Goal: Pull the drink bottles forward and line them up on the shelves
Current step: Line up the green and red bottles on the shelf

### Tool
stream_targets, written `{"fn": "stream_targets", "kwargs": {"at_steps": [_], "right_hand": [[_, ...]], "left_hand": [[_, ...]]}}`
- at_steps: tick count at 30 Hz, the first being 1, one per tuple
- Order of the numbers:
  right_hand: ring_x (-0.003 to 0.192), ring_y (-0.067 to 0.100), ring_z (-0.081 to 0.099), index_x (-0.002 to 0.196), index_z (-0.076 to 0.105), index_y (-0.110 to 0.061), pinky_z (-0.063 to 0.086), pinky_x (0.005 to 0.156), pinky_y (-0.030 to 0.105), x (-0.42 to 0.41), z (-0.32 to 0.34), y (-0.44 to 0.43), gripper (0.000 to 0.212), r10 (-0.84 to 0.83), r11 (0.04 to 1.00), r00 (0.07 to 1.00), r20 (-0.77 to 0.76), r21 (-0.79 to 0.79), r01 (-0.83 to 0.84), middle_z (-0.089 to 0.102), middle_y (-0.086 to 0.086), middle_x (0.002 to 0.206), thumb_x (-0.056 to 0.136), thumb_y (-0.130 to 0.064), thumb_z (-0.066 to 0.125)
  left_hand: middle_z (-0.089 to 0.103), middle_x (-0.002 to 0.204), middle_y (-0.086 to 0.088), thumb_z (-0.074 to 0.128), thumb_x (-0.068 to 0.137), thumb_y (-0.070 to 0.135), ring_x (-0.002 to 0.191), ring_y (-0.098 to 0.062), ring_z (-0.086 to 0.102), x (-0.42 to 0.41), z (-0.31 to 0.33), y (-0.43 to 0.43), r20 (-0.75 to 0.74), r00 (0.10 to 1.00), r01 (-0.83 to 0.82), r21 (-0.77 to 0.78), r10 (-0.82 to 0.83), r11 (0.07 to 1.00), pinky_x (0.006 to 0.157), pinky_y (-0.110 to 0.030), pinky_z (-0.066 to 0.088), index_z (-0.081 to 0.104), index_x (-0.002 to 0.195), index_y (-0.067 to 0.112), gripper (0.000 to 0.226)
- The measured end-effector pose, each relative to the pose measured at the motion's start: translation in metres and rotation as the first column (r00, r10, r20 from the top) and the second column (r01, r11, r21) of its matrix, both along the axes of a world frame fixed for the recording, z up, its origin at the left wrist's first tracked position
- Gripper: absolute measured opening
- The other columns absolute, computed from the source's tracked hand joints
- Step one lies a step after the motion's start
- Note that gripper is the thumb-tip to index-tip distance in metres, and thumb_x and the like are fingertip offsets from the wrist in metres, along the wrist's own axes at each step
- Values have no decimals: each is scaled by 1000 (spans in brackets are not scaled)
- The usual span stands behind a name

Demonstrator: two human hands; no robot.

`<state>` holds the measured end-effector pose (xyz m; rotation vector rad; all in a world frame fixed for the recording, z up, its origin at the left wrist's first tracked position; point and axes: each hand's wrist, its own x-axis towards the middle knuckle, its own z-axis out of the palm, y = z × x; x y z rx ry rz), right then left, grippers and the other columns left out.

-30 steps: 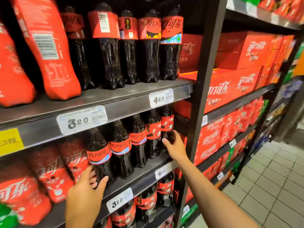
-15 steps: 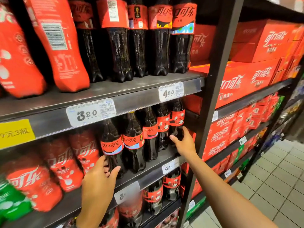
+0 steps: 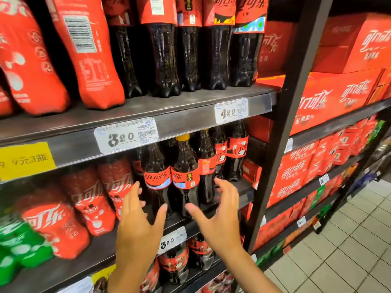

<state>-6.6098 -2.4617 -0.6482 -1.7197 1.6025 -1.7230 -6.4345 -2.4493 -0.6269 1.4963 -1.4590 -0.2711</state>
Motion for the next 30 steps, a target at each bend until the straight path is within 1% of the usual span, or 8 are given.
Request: {"fn": "stream_targets", "kwargs": {"at_steps": [2, 7, 12, 15, 18, 23, 27, 30], "right_hand": [[111, 0, 41, 119, 37, -35, 38, 89, 10, 12, -3, -2, 79, 15, 997, 1000, -19, 72, -14, 32, -27, 118, 59, -72, 71], [79, 1, 50, 88, 39, -39, 44, 60, 19, 17, -7, -17, 52, -38, 981, 997, -64, 188, 50, 46, -19, 81, 59, -71, 69], [89, -1, 56, 109, 56, -34, 51, 74, 21, 23, -13, -22, 43, -21, 990, 999, -35, 142, 26, 56, -21, 95, 74, -53, 72], [95, -1, 57, 115, 55, -33, 51, 81, 25, 28, -12, -24, 43, -10, 985, 999, -45, 171, 18, 61, -19, 105, 78, -52, 67], [94, -3, 52, 111, 49, -37, 49, 74, 21, 33, -12, -23, 46, -35, 986, 991, -128, 158, 55, 53, -22, 101, 74, -57, 67], [87, -2, 52, 115, 52, -34, 51, 72, 25, 35, -15, -26, 43, -31, 978, 995, -97, 205, 51, 51, -20, 97, 78, -48, 70], [90, -3, 52, 120, 52, -33, 51, 72, 22, 35, -17, -27, 46, -15, 981, 991, -136, 188, 41, 51, -22, 101, 80, -48, 68], [88, -4, 52, 120, 53, -32, 52, 71, 23, 34, -15, -29, 46, -14, 979, 990, -138, 200, 41, 51, -23, 99, 79, -47, 69]], "left_hand": [[40, 121, 18, 72, 77, 42, 92, -9, 53, -4, 9, -2, 36, 999, 7, -53, -5, 999, 75, -29, 49, 23, 142, 36, 82], [42, 116, 7, 74, 74, 40, 95, -21, 55, -7, 27, -14, 114, 993, -4, -103, 16, 995, 80, -41, 52, 24, 141, 30, 84], [39, 109, 0, 74, 76, 25, 98, -28, 51, -2, 29, -22, 208, 977, -22, -140, 52, 990, 79, -47, 51, 37, 129, 12, 66], [38, 112, -2, 73, 77, 23, 99, -30, 50, 4, 26, -21, 205, 977, -22, -153, 54, 988, 82, -48, 50, 36, 132, 12, 68], [35, 114, 1, 75, 76, 22, 93, -29, 55, 6, 26, -17, 176, 983, -19, -160, 47, 987, 80, -47, 52, 33, 136, 18, 73], [33, 115, 5, 75, 77, 20, 90, -25, 56, 6, 30, -13, 171, 984, -13, -169, 43, 986, 77, -44, 54, 31, 136, 22, 75], [33, 118, 11, 73, 79, 19, 96, -11, 54, 8, 37, -2, 139, 990, 44, -173, -20, 984, 82, -31, 55, 31, 136, 26, 72], [38, 115, 7, 65, 85, 21, 96, -16, 52, 28, 45, 7, 209, 978, 62, -202, -19, 977, 84, -36, 51, 33, 135, 22, 59]]}}
